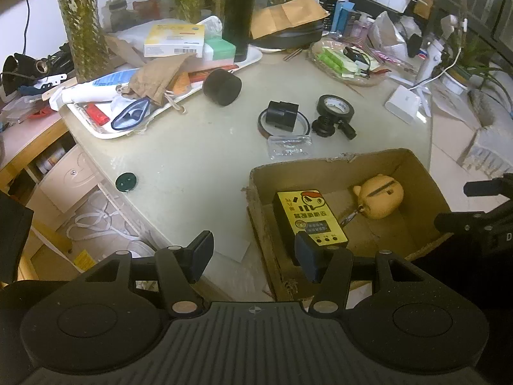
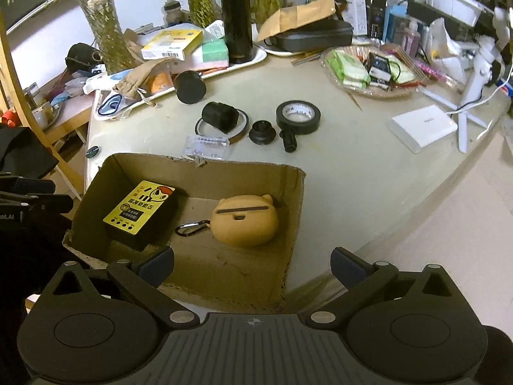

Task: Organize rigid objects
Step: 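Lift both tools out of the box back toward the table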

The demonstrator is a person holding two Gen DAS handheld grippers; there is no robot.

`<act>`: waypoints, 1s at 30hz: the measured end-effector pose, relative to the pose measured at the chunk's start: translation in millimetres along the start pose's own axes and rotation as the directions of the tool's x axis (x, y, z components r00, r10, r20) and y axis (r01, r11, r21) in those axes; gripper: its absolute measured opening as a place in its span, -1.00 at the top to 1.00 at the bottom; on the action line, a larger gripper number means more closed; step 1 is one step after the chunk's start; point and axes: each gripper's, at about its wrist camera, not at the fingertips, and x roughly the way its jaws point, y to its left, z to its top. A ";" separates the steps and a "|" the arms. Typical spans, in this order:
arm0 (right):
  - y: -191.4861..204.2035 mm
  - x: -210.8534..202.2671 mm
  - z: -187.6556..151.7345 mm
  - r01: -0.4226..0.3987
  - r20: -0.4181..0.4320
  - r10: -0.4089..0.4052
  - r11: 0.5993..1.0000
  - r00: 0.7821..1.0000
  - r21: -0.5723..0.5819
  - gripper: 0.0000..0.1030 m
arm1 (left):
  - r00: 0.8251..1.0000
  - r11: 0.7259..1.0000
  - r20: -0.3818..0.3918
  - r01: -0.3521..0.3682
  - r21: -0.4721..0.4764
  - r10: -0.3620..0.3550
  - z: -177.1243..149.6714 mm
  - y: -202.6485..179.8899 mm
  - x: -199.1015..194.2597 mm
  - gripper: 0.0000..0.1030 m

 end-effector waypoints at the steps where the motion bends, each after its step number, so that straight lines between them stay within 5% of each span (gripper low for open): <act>1: 0.6 -1.1 0.0 0.001 0.006 -0.001 1.000 1.000 -0.005 -1.00 | 1.000 1.000 0.000 -0.001 -0.001 0.001 0.0 -0.1 0.1 -0.08; 30: -18.7 22.1 39.3 0.001 0.011 -0.001 0.999 1.000 0.048 -0.98 | 1.000 1.000 0.020 0.022 0.011 -0.022 23.0 0.9 22.3 -0.08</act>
